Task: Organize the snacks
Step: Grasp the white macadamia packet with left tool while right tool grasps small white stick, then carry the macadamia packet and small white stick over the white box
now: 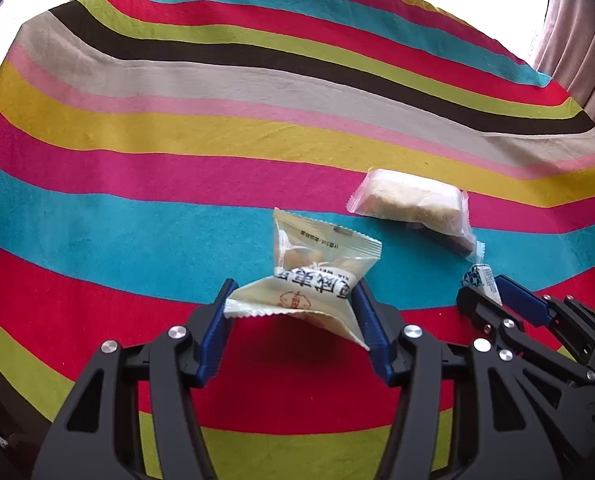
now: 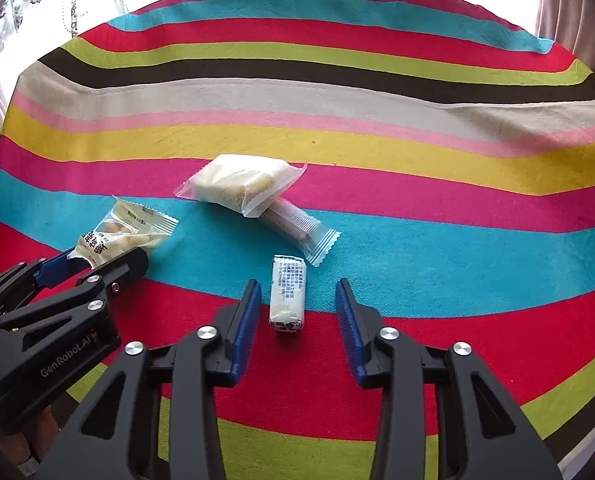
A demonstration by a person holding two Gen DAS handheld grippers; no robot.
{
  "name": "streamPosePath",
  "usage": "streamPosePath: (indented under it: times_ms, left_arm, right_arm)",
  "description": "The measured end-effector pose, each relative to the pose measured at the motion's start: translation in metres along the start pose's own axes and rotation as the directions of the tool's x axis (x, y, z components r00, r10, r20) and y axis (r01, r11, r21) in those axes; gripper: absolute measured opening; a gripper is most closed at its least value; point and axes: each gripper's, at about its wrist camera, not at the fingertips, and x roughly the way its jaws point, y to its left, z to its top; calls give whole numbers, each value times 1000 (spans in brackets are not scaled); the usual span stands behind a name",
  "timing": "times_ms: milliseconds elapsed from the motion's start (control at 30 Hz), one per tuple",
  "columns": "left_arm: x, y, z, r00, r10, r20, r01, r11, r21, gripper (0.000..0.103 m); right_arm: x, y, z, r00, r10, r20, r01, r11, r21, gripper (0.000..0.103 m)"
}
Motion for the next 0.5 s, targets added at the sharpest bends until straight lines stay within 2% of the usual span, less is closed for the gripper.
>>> streamPosePath:
  times_ms: [67,500]
  left_arm:
    - [-1,0,0,1000,-1,-1,1,1000,3,58]
    - [-21,-17,-11,1000,-4,0,4,999,35,56]
  right_arm:
    - [-2,-2,-1,1000,1,2,-1,1000,5,15]
    - [-21,-13,-13,1000,5,18,-5,1000,31,14]
